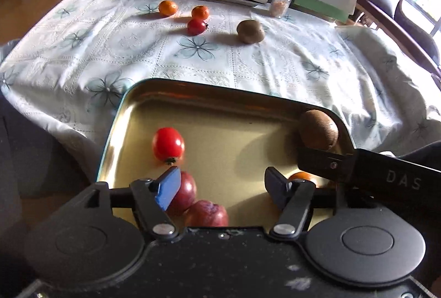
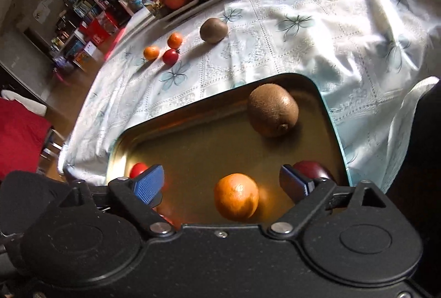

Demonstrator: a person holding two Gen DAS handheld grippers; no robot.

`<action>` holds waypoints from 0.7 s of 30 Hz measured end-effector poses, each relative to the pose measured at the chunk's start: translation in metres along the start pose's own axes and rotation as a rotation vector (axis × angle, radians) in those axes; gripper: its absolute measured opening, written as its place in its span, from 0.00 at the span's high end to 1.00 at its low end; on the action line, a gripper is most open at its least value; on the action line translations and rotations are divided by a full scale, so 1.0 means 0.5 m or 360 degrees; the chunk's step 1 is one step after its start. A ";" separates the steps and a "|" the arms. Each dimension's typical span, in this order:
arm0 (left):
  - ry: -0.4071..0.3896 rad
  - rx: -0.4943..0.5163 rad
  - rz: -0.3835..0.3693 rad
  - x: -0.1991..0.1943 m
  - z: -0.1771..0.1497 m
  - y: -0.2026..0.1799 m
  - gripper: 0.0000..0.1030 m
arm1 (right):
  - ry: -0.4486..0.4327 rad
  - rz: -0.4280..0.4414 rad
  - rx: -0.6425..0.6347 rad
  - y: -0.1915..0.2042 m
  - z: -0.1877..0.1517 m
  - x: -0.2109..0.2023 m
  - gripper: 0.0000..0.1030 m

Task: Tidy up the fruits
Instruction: 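Lower and open left gripper releasing its plum while right gripper releases its plum, then move both open grippers away from the tray toward the fruit on the cloth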

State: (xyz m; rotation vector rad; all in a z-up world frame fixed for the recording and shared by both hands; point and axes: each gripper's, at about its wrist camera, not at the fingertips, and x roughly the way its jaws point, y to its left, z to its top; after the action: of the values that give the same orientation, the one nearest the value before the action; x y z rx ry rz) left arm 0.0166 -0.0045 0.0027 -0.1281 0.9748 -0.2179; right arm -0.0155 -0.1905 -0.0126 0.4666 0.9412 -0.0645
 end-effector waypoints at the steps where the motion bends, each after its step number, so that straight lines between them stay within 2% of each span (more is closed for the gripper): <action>1: 0.0004 0.0008 0.0011 0.002 0.001 -0.001 0.33 | 0.0011 -0.0010 -0.0001 0.001 0.002 0.001 0.08; 8: 0.0079 -0.0003 0.0091 0.016 0.018 0.005 0.32 | 0.0125 -0.0051 -0.0049 0.006 0.025 0.011 0.05; 12: 0.0127 0.0015 0.0066 0.027 0.046 0.010 0.32 | 0.0194 -0.0048 -0.0055 0.011 0.047 0.021 0.05; 17: 0.0264 -0.0048 -0.0009 0.055 0.100 0.029 0.33 | 0.0215 -0.0063 -0.0089 0.027 0.087 0.032 0.05; 21: 0.0300 -0.0047 0.0027 0.077 0.141 0.036 0.33 | 0.0221 -0.0089 -0.0144 0.046 0.124 0.046 0.05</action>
State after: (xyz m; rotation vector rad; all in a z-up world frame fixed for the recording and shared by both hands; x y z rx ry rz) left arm 0.0984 0.0043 0.0075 -0.1282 1.1666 -0.2025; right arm 0.0516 -0.1920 0.0083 0.3647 1.0890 -0.0401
